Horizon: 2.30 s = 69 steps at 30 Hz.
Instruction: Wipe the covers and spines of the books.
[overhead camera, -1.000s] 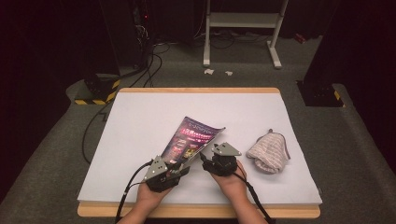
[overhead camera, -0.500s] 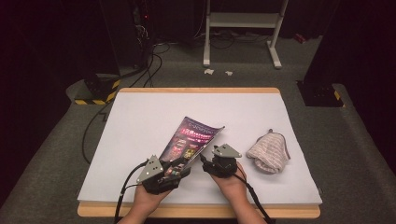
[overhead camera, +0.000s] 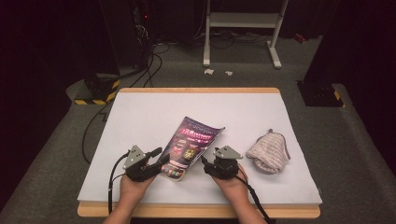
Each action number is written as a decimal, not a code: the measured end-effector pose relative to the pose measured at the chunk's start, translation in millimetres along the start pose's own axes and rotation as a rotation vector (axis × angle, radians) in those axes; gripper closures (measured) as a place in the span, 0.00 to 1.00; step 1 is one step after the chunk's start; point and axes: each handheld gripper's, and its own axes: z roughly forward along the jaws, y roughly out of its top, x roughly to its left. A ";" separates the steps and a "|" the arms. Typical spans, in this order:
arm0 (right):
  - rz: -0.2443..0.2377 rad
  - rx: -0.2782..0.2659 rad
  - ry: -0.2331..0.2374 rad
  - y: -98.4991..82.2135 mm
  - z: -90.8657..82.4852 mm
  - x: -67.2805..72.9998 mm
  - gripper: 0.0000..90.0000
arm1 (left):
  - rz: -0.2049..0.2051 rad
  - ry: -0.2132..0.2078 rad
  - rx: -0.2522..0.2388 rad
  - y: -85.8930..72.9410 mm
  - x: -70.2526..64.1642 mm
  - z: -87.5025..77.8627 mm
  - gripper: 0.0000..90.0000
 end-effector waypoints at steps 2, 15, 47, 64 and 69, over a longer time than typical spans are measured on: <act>-0.002 0.001 -0.001 -0.4 -0.6 -0.5 0.39 | -0.007 0.013 0.044 -3.0 4.3 3.5 0.60; 0.007 -0.003 -0.028 -2.5 -6.4 -9.9 0.39 | -0.039 0.057 0.193 -15.6 17.3 18.5 0.64; 0.054 0.022 -0.068 -10.0 -11.9 -31.4 0.41 | -0.036 -0.004 0.248 -19.1 13.2 27.2 0.66; 0.089 0.083 -0.073 -16.9 -10.6 -50.2 0.41 | 0.040 -0.104 0.273 -20.6 -27.5 33.6 0.65; 0.102 0.108 -0.075 -19.3 -8.9 -56.7 0.41 | 0.095 -0.173 0.285 -21.2 -49.7 38.0 0.66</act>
